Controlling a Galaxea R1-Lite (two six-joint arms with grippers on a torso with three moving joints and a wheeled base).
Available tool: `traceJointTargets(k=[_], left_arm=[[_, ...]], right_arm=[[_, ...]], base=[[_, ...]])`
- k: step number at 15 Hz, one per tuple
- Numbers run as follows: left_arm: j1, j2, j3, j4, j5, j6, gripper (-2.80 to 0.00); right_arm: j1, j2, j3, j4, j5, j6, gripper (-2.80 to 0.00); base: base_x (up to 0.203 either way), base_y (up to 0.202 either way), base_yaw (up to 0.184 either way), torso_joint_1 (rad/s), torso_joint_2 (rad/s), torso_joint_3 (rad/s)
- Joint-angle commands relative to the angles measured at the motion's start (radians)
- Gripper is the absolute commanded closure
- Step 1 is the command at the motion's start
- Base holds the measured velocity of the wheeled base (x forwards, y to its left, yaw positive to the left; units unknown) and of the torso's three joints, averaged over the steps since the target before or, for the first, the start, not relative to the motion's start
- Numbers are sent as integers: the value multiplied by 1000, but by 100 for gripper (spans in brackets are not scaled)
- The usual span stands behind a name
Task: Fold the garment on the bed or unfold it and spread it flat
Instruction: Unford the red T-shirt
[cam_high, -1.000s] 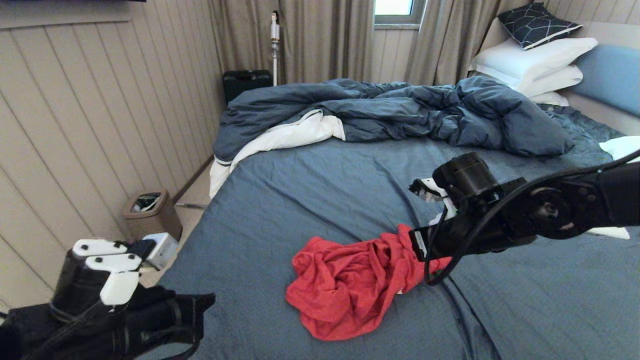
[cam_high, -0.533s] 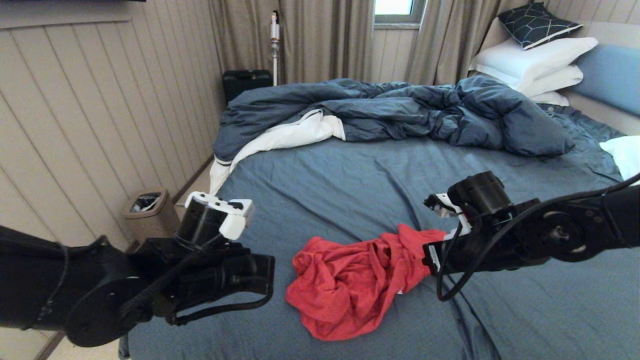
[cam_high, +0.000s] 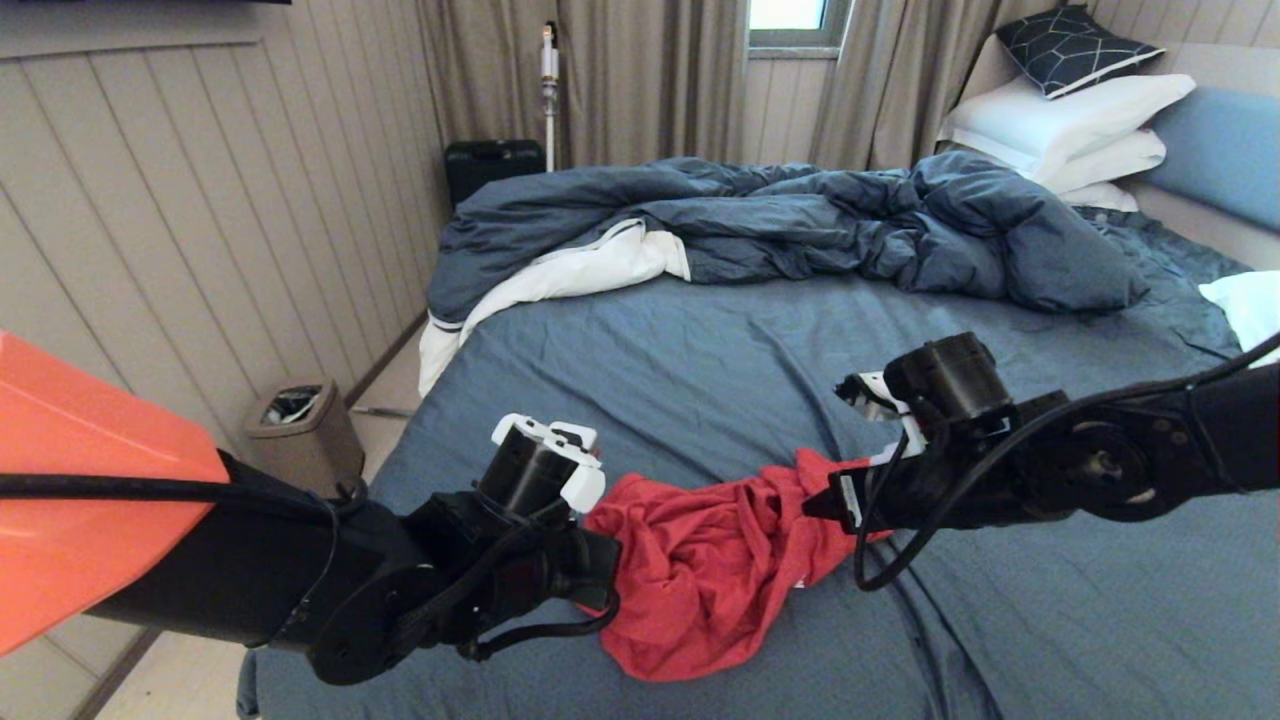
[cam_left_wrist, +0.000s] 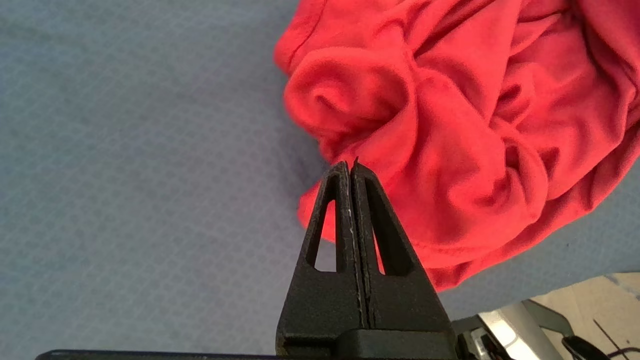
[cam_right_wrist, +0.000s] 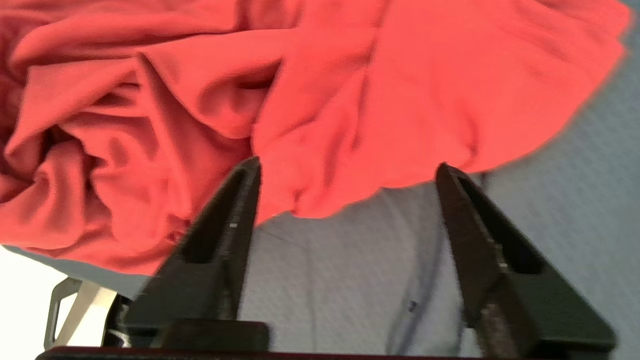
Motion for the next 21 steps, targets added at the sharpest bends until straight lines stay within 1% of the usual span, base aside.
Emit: traceJointTargets(k=[1,4,5,6,9,10,11,15,16,18,21], left_arm=[[-3,12,-3,-4,0,-3,0],[-20,16,5,-7,0,-5,0],[-25,18,7,-7,0,-6,0],[-28,18,7,-4,0,-6,0],[-28,19,9,-1,-4,-6,0],[-28,20,9,-1,-4,-6,0],[-29,19,9,-2,-5,-7,0],[-42,17,18,-7,-4,-9,0],[-43,15,19,-7,-4,-10,0],[-43,14,26,-10,-4,-10,0],[-46,2,33,-10,-4,-10,0]], right_arm=[[10,55,-24,0,-5,2,-280],[20,159,-110,3,-29,5,-280],[22,186,-135,5,-48,6,-280],[23,207,-154,5,-67,6,-280],[24,239,-180,8,-78,2,-280],[26,243,-178,9,-90,1,-204],[26,238,-168,10,-98,0,0],[18,210,-119,10,-112,0,0],[15,199,-104,10,-138,3,0],[11,169,-82,8,-163,5,0],[-4,39,35,3,-177,6,0]], base=[[0,0,0,0,0,0],[0,0,0,0,0,0],[0,0,0,0,0,0],[0,0,0,0,0,0],[0,0,0,0,0,0],[0,0,0,0,0,0],[0,0,0,0,0,0],[0,0,0,0,0,0],[0,0,0,0,0,0],[0,0,0,0,0,0],[0,0,0,0,0,0]])
